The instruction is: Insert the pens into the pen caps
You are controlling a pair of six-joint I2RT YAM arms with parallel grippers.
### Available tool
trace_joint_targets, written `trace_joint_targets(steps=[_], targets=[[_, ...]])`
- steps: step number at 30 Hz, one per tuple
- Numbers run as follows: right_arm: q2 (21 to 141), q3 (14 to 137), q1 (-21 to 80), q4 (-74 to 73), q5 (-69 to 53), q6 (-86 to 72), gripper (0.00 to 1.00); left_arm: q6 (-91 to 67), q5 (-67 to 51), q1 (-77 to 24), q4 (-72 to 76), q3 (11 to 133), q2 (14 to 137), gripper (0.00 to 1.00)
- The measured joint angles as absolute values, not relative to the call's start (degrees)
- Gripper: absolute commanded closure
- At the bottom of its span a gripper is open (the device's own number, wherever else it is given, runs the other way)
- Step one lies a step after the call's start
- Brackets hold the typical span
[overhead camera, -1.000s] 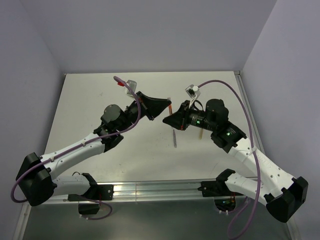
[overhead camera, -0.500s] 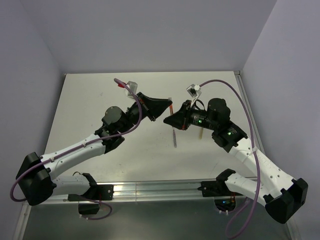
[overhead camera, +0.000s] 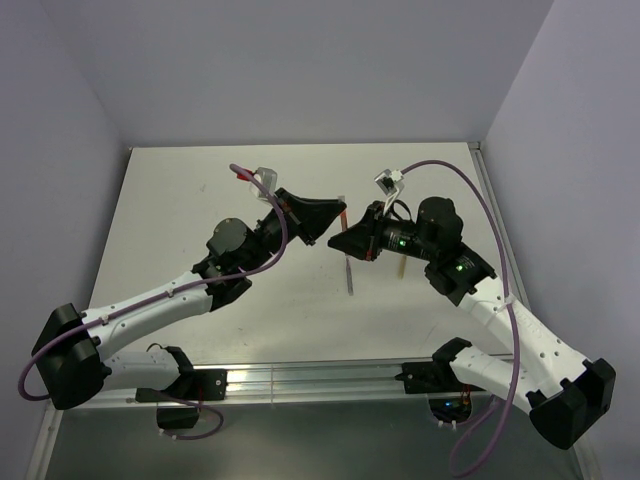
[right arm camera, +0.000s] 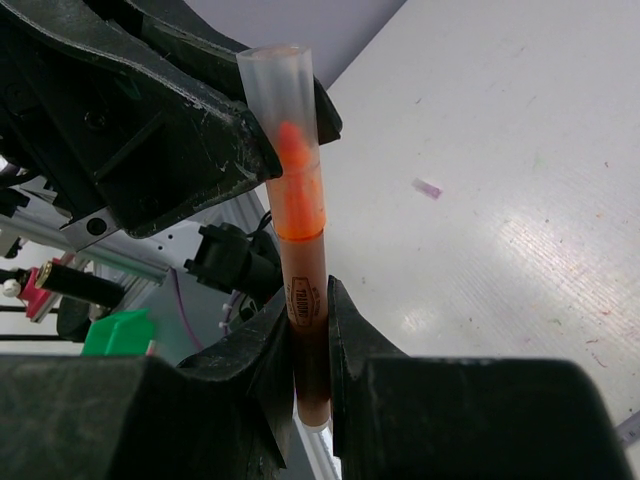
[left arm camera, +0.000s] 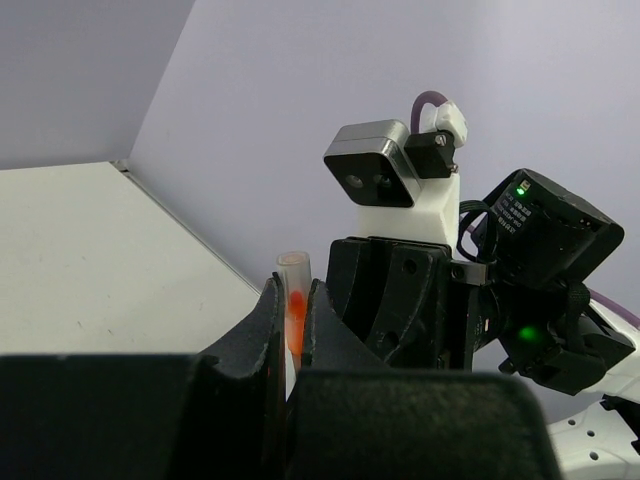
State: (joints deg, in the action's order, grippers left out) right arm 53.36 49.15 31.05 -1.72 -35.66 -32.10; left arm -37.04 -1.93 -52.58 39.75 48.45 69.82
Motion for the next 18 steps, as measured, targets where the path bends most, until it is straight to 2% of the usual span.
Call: trace_joint_targets(steps=[18], targets=[[52.84, 49.04, 31.00, -1.80, -36.60, -32.08, 1.00, -39.24, -1.17, -53.19, 42.83, 46.44, 69.45, 1.00]])
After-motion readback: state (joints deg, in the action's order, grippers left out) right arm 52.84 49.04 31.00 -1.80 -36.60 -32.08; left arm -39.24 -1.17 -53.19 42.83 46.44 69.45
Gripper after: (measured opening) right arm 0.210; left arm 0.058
